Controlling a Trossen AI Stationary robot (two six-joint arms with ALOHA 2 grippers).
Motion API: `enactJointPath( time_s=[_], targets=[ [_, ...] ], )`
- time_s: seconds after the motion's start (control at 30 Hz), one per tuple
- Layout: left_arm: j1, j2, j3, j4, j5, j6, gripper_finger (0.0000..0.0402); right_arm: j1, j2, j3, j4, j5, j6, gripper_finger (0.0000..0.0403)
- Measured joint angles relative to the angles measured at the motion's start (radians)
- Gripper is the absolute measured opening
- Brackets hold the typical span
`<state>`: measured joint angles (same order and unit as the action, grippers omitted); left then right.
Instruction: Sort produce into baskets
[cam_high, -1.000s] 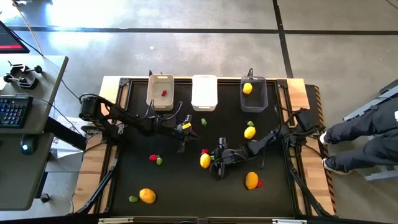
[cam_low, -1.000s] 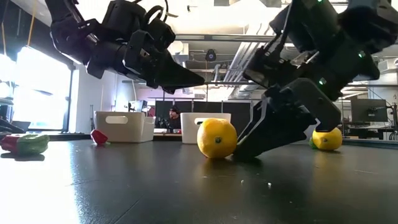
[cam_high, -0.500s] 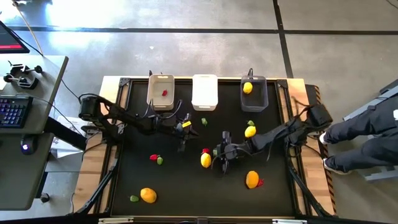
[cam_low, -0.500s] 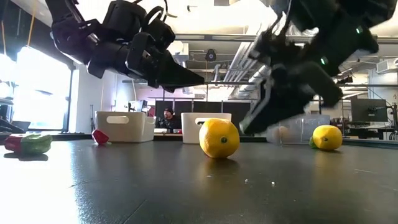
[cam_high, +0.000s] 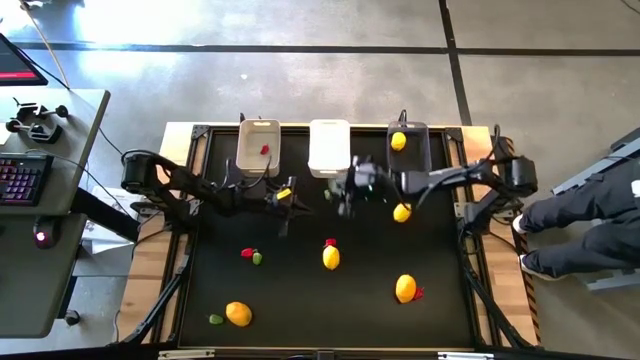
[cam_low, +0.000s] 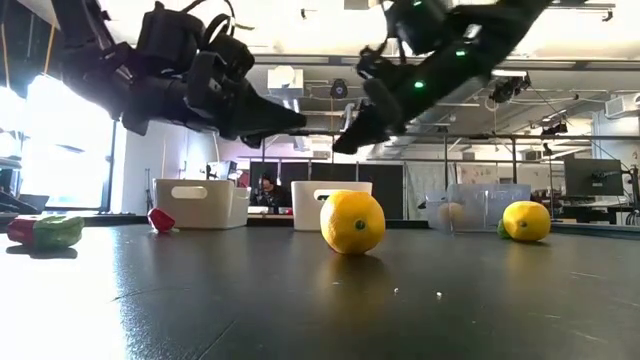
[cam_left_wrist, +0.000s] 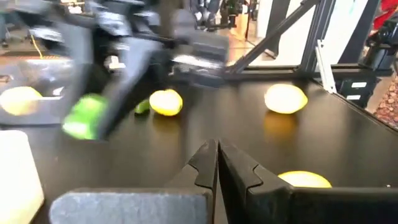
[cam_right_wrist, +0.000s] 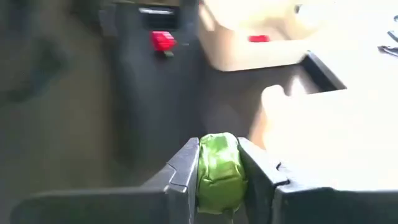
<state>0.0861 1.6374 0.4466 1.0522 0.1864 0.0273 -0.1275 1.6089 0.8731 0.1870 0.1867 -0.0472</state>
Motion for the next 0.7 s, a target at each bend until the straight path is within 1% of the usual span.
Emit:
enactJointPath(
  time_s=[0.17,0.23,0.4,0.5,0.7],
  targets=[
    [0.000,-0.013,-0.008,-0.001,0.000,0.014,0.0000,-0.140,0.074,0.184,-0.150,-0.063,-0.066,0.0073],
    [0.000,-0.020,-0.008,-0.002,0.001,0.021,0.0000,-0.189,0.124,0.263,-0.202,-0.111,-0.088,0.0073],
    [0.001,-0.021,-0.008,-0.006,0.001,0.026,0.0000,-0.281,0.264,0.441,-0.347,-0.188,-0.124,0.0074],
    [0.001,-0.021,-0.008,-0.008,0.001,0.024,0.0000,-0.322,0.346,0.508,-0.417,-0.252,-0.137,0.0074],
    [-0.001,-0.021,-0.008,-0.009,0.002,0.010,0.0000,-0.369,0.437,0.581,-0.440,-0.262,-0.130,0.0074]
  ],
)
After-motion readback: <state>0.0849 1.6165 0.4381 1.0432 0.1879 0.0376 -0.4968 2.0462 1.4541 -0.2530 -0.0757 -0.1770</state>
